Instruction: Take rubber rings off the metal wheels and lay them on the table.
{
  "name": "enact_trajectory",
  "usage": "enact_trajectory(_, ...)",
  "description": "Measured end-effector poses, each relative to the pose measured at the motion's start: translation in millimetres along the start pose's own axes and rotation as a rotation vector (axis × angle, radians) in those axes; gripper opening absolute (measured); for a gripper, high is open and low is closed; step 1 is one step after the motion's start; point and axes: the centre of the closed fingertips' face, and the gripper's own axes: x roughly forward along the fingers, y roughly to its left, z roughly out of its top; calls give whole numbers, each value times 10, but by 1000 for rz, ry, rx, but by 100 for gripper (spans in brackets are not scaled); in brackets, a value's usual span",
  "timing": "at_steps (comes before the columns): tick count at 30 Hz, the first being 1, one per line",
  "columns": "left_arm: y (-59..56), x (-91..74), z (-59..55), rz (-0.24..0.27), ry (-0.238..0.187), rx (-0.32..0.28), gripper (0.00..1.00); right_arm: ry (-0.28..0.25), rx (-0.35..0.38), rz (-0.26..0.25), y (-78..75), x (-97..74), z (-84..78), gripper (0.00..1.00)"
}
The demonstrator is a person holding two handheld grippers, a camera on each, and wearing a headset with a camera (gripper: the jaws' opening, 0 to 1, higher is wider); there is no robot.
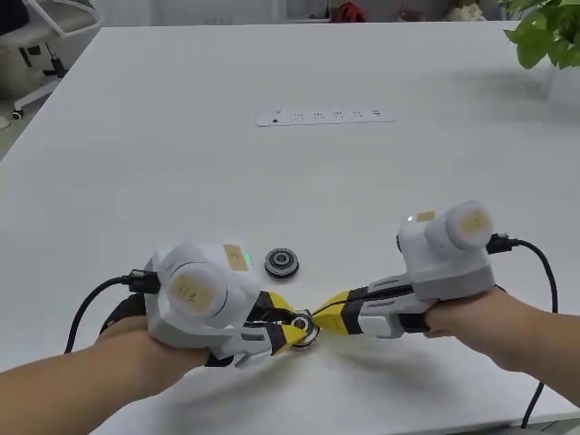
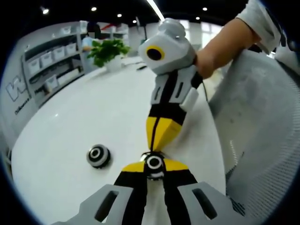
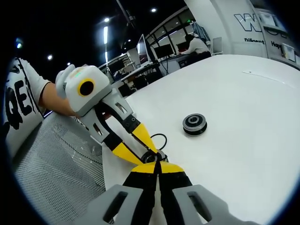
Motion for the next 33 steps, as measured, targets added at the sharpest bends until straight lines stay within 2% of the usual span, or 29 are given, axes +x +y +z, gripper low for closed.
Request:
enact_trajectory(27,-14,7,4,-2,-2,-11,12,5,-16,35,73,33,10,0)
enact_trajectory(33,-16,7,6,-2,-3,-15,12,7,-26,57,140,53,22,0)
